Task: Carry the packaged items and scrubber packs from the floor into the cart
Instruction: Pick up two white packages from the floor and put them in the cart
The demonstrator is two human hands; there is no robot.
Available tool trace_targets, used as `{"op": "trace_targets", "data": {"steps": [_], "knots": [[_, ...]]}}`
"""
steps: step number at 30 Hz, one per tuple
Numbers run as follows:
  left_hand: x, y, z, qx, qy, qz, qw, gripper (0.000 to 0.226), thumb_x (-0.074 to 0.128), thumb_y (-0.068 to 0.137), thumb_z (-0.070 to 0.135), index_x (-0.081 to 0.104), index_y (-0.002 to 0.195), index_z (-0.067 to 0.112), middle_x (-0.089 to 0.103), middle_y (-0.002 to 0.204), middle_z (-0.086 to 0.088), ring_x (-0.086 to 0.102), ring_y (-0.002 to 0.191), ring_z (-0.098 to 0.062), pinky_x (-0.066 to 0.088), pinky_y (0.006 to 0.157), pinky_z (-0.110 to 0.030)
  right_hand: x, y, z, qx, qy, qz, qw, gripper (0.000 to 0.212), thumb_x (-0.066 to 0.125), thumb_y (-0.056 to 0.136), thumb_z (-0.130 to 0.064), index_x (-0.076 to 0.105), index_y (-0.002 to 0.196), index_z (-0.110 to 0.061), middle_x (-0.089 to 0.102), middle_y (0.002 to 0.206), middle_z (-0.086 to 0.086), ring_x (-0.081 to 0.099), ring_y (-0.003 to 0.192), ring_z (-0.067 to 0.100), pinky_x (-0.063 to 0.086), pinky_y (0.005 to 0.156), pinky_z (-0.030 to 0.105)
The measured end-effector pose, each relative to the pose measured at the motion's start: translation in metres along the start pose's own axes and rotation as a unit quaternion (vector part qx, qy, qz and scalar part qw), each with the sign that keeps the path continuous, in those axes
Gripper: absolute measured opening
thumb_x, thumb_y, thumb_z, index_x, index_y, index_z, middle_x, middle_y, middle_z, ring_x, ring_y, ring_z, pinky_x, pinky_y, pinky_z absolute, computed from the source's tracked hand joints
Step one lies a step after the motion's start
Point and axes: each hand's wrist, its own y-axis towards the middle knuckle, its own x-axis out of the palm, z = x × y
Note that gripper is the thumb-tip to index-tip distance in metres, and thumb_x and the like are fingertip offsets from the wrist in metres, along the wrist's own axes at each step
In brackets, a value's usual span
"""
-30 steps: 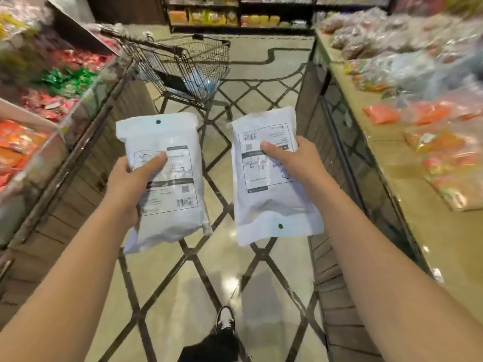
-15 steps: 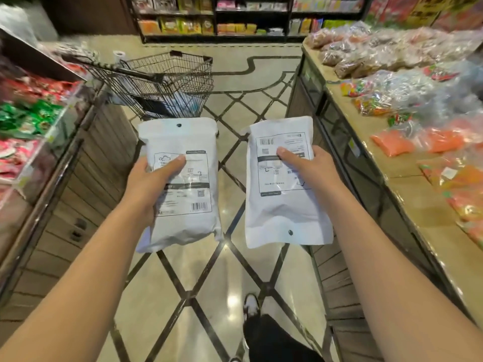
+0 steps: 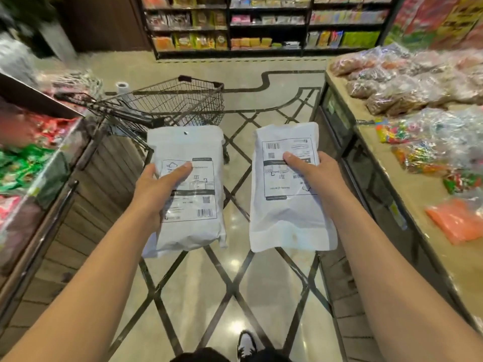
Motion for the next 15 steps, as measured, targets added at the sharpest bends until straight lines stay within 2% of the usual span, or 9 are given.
{"op": "trace_targets", "data": {"steps": [2, 4, 7, 10, 13, 15], "knots": [[0.014, 0.027, 0.010, 0.002, 0.006, -0.007, 1.000, 0.038, 0.082, 0.091, 0.026, 0.058, 0.121, 0.020, 0.075, 0.107, 0.003, 0.074, 0.090, -0.014, 0.058, 0.048, -0.021, 0.002, 0.031, -0.004, 0.003, 0.002, 0.003, 1.000, 0.032, 0.086, 0.087, -0.026, 0.074, 0.114, -0.014, 0.083, 0.098, -0.001, 0.081, 0.088, 0.019, 0.064, 0.083, 0.040], [0.027, 0.054, 0.019, 0.005, 0.008, -0.010, 1.000, 0.032, 0.081, 0.091, 0.025, 0.061, 0.116, 0.021, 0.075, 0.104, 0.002, 0.074, 0.086, -0.014, 0.059, 0.049, -0.021, 0.005, 0.061, -0.008, 0.003, 0.000, 0.009, 1.000, 0.034, 0.087, 0.086, -0.028, 0.074, 0.114, -0.014, 0.083, 0.098, 0.000, 0.081, 0.089, 0.019, 0.064, 0.085, 0.042], [0.043, 0.102, 0.026, 0.003, 0.015, -0.015, 1.000, 0.049, 0.085, 0.087, 0.029, 0.064, 0.129, 0.016, 0.079, 0.114, -0.004, 0.079, 0.096, -0.022, 0.064, 0.069, -0.033, 0.009, 0.104, -0.014, 0.006, -0.014, 0.022, 1.000, 0.037, 0.088, 0.084, -0.032, 0.074, 0.114, -0.015, 0.083, 0.098, -0.002, 0.081, 0.087, 0.017, 0.065, 0.083, 0.041], [0.059, 0.153, 0.037, -0.003, 0.017, -0.026, 1.000, 0.054, 0.088, 0.084, 0.033, 0.064, 0.131, 0.020, 0.080, 0.114, -0.001, 0.078, 0.101, -0.025, 0.064, 0.082, -0.044, 0.016, 0.149, -0.018, 0.012, -0.010, 0.029, 0.999, 0.033, 0.088, 0.085, -0.032, 0.073, 0.110, -0.018, 0.083, 0.094, -0.005, 0.081, 0.084, 0.015, 0.065, 0.079, 0.037], [0.074, 0.204, 0.051, -0.002, 0.013, -0.036, 0.999, 0.048, 0.087, 0.084, 0.035, 0.064, 0.125, 0.025, 0.079, 0.115, 0.001, 0.078, 0.101, -0.024, 0.062, 0.086, -0.046, 0.032, 0.194, -0.026, 0.015, -0.004, 0.040, 0.999, 0.028, 0.087, 0.085, -0.032, 0.073, 0.106, -0.019, 0.083, 0.091, -0.006, 0.080, 0.082, 0.014, 0.065, 0.076, 0.035], [0.085, 0.238, 0.063, -0.003, 0.007, -0.040, 0.999, 0.052, 0.086, 0.085, 0.033, 0.062, 0.130, 0.024, 0.077, 0.117, 0.001, 0.076, 0.102, -0.023, 0.062, 0.081, -0.041, 0.045, 0.224, -0.030, 0.019, -0.006, 0.051, 0.999, 0.029, 0.087, 0.085, -0.031, 0.074, 0.107, -0.019, 0.083, 0.092, -0.004, 0.081, 0.083, 0.016, 0.065, 0.079, 0.038]]}}
